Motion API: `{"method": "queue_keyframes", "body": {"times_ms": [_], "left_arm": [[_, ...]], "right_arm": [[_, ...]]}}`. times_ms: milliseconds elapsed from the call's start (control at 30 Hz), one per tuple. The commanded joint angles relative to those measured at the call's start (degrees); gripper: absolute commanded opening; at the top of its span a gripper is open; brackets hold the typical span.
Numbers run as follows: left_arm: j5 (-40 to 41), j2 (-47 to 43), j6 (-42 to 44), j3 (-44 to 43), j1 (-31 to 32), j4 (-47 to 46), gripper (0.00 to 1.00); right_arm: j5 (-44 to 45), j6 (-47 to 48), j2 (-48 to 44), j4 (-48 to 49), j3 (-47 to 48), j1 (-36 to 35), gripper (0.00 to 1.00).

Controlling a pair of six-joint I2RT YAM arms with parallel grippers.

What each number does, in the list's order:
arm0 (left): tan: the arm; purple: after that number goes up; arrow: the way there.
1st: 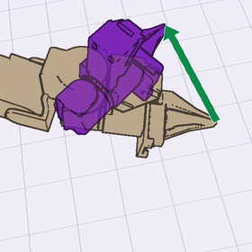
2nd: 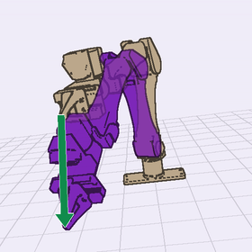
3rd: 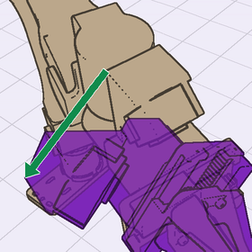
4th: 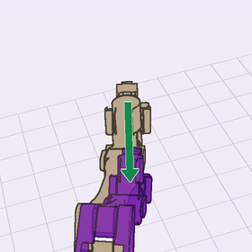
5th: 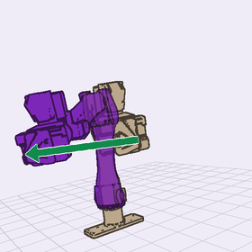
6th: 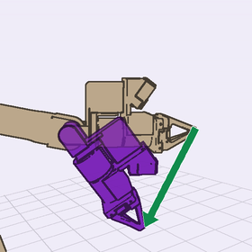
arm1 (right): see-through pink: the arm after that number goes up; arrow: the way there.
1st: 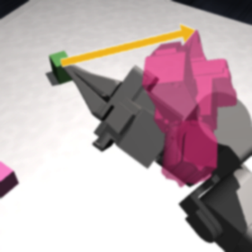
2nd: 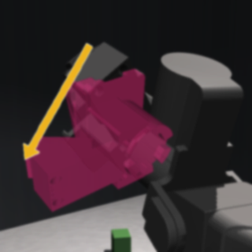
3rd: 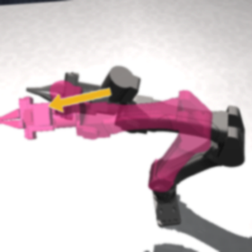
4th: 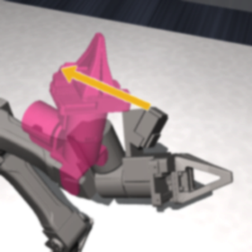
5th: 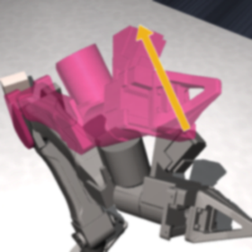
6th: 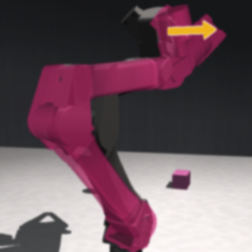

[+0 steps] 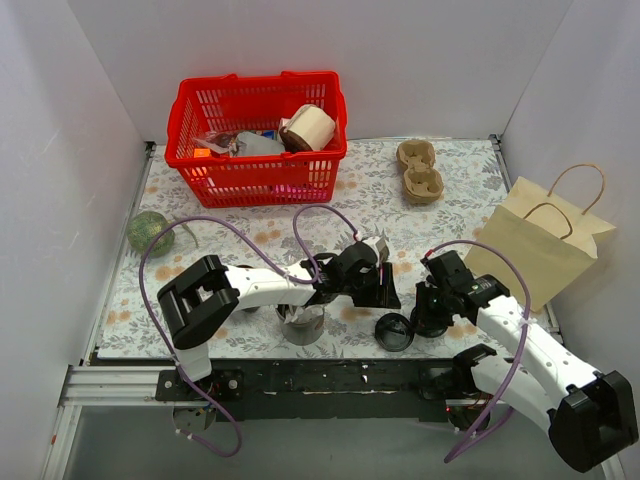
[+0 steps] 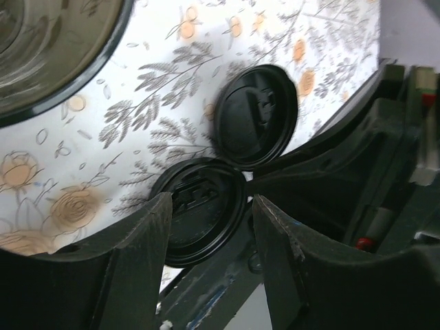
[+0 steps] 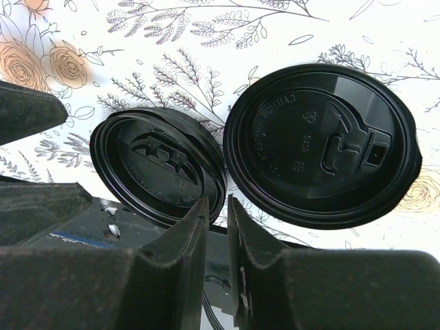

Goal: Pack the takeout coffee

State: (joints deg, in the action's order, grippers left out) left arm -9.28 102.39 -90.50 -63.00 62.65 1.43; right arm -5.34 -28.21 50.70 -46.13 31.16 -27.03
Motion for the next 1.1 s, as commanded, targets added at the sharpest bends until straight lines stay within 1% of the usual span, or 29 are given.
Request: {"method": "queue_keyframes", "body": {"times_ms": [0,167,233,400,467,567,600,633,800,1033,1067], "left_arm": [[0.14,-3.42,3.14,1.92,0.28,4.89,0.50],[-1.44,-3.34,2.96,3.32,0.36,4.90,0.50],[-1.80,-3.07,2.96,3.24,0.63,4.81,0.50],[-2.50,-2.11,3.49,2.36,1.33,4.81,0.50],[-2.50,-1.84,3.57,2.18,1.51,4.90,0.50],[-2.76,-1.32,3.57,2.09,1.60,4.90,0.49],[-3.11,-1.14,3.57,1.83,1.60,4.81,0.49],[-3.11,-0.96,3.57,1.83,1.60,4.81,0.49],[-4.26,-1.14,3.84,1.57,1.68,3.93,0.50],[-5.84,-2.72,4.45,1.13,1.68,1.91,0.55],[-6.27,-2.63,4.63,0.78,1.68,1.65,0.56]], "right_arm": [[-0.64,0.70,1.16,2.89,-0.66,-0.04,0.25],[-0.54,1.05,2.91,4.02,-0.92,-0.04,0.25],[-0.81,0.87,2.92,4.64,-1.10,-0.04,0.22],[0.51,0.52,4.14,4.12,-1.62,-0.04,0.20],[0.51,0.52,3.97,4.38,-1.89,-0.04,0.16],[0.95,0.43,3.97,4.91,-2.07,0.04,0.11],[0.95,0.35,4.14,4.82,-2.15,-0.04,0.05],[0.86,0.17,4.23,4.65,-1.81,0.04,0.01],[1.39,-1.14,2.83,3.07,0.13,-0.04,0.01],[5.08,-5.63,0.37,-4.31,5.66,0.04,0.01],[7.17,-6.24,0.02,-5.89,6.37,-0.04,0.01]]}}
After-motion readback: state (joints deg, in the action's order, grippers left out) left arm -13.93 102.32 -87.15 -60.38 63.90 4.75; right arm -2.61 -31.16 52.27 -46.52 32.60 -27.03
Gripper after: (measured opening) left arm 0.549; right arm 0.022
